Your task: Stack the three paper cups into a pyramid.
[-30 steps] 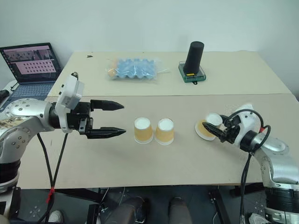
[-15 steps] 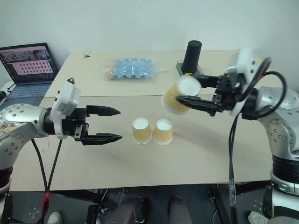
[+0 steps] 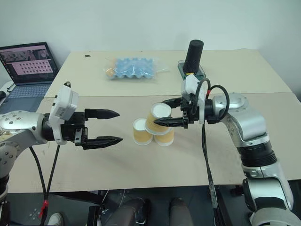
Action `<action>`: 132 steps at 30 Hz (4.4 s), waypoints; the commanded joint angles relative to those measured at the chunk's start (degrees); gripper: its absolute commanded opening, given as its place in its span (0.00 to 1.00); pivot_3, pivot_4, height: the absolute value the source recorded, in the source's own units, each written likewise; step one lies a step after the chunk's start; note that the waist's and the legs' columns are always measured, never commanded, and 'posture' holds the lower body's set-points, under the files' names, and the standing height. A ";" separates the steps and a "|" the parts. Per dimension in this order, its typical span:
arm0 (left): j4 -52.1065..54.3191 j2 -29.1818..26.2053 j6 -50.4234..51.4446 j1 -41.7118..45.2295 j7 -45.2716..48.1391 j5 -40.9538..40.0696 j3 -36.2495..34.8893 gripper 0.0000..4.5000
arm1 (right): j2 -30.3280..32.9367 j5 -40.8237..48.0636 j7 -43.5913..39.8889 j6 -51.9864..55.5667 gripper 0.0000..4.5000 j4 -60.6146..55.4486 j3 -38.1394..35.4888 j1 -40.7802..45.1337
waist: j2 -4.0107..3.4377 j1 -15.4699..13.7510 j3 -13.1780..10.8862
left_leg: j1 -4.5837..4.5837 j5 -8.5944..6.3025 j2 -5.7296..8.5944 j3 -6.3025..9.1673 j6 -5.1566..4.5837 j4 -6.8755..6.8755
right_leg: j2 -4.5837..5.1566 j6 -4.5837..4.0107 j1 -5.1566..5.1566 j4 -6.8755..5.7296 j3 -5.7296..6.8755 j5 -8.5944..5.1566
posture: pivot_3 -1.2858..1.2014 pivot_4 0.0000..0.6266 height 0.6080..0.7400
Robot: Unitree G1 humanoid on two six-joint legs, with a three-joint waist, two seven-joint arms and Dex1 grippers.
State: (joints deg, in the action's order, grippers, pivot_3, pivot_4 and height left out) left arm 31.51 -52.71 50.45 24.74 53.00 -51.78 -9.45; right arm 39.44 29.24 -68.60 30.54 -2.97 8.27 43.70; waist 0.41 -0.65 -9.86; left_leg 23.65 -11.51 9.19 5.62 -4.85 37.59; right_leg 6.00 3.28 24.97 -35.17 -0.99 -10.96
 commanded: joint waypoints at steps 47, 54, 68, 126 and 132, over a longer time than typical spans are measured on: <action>1.71 -0.94 0.41 0.55 -2.35 -1.55 -1.60 1.00 | -4.65 -8.38 -3.80 -3.09 0.70 8.27 1.70 8.57 | 0.00 0.19 0.00 | 0.01 0.08 0.00 -0.01 0.13 -0.01 | -0.05 -0.03 0.06 -0.07 -0.03 0.02 | 0.52 0.24 1.00; 1.50 -0.83 0.39 0.81 -2.50 -1.51 -1.36 1.00 | -4.89 -8.88 -3.33 -3.03 0.99 8.05 1.53 8.55 | 0.00 0.19 0.00 | 0.02 0.23 0.00 0.00 0.38 -0.01 | -0.05 -0.03 0.07 -0.06 -0.03 0.02 | 0.52 0.24 1.00; 0.84 -0.60 0.24 1.46 -2.13 -1.27 -0.74 1.00 | -3.45 -8.11 -3.68 -1.79 0.99 7.10 0.18 8.31 | 0.00 0.20 0.00 | 0.02 0.24 0.00 0.00 0.38 -0.01 | -0.04 -0.03 0.07 -0.06 -0.03 0.02 | 0.52 0.24 1.00; -40.94 29.09 -38.93 -9.15 -51.06 32.68 -20.76 1.00 | -12.34 -24.40 59.69 -16.65 0.99 13.67 -26.22 -23.95 | 0.09 -0.23 0.14 | -0.48 0.43 -0.06 -0.17 0.66 -0.53 | -0.19 -0.26 -0.38 0.04 -0.33 0.16 | 0.52 0.24 1.00; -43.82 28.72 -43.16 -8.18 -50.75 33.03 -21.23 1.00 | -13.59 -24.23 60.58 -16.72 0.99 12.87 -25.65 -23.59 | 0.12 -0.02 0.16 | -0.49 0.42 -0.05 -0.16 0.64 -0.52 | -0.18 -0.25 -0.38 0.03 -0.33 0.16 | 0.52 0.24 1.00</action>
